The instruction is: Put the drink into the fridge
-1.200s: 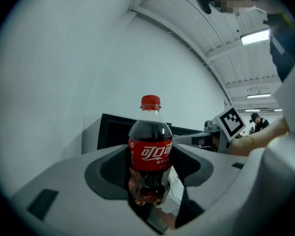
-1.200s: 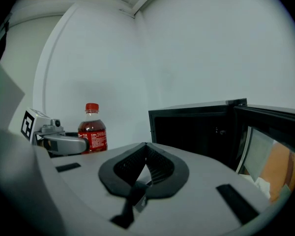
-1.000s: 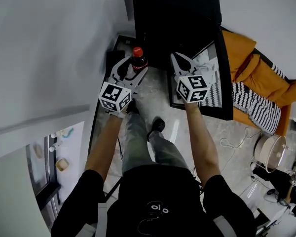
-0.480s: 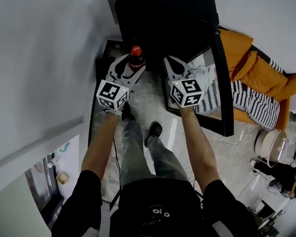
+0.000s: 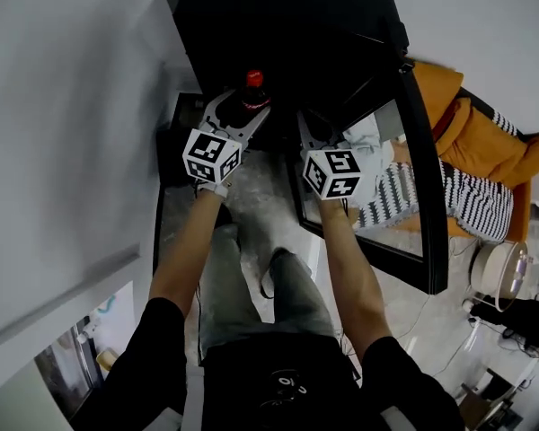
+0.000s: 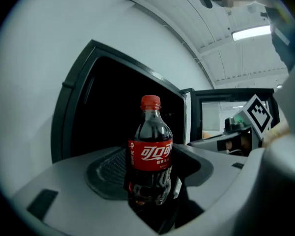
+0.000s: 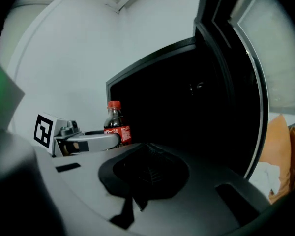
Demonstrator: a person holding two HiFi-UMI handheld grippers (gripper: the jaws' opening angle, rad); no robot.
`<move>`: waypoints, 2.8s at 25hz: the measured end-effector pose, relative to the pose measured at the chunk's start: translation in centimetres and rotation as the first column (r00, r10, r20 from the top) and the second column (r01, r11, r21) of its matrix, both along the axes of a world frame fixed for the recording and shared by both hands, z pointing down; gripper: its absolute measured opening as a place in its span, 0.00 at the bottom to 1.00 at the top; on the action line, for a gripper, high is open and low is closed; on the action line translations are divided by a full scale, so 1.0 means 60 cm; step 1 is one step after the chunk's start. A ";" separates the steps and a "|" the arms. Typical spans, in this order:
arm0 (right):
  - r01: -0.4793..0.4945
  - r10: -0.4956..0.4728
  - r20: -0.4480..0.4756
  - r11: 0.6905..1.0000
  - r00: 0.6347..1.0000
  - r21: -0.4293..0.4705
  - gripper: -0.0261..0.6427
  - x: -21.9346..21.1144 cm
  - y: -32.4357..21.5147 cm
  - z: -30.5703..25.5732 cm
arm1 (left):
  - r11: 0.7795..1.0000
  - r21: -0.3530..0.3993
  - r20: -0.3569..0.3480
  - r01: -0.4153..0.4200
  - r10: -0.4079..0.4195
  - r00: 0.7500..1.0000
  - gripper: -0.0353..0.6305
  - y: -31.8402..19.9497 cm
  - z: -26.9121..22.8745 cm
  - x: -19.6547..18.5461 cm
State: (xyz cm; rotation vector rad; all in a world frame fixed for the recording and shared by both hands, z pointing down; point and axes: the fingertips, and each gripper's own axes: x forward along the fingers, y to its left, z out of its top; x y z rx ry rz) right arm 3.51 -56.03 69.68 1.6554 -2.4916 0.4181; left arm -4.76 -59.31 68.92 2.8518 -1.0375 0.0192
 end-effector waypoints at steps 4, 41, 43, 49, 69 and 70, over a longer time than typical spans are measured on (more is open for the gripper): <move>-0.051 0.051 0.004 0.998 0.999 0.022 0.05 0.020 -0.043 0.065 | 1.000 0.021 -0.004 -0.018 0.018 1.000 0.47 -0.060 0.050 0.026; -0.128 0.127 -0.035 0.992 0.991 -0.021 0.05 0.050 -0.135 0.200 | 0.998 0.046 0.058 0.034 -0.036 0.998 0.47 -0.159 0.186 0.082; -0.128 0.127 -0.036 0.991 0.991 -0.034 0.05 0.046 -0.122 0.193 | 0.999 0.024 0.055 0.048 -0.049 0.997 0.47 -0.147 0.179 0.070; -0.111 0.110 -0.027 0.991 0.994 -0.075 0.05 0.019 -0.071 0.132 | 0.994 -0.053 0.076 0.092 -0.088 0.993 0.40 -0.071 0.133 0.023; -0.010 0.008 -0.056 1.000 0.998 -0.030 0.05 -0.001 0.169 -0.267 | 0.989 -0.110 0.118 0.097 -0.083 0.990 0.06 0.217 -0.232 0.029; -0.006 0.005 -0.061 1.000 0.998 -0.021 0.05 0.000 0.182 -0.279 | 0.991 -0.101 0.130 0.089 -0.076 0.989 0.06 0.233 -0.241 0.033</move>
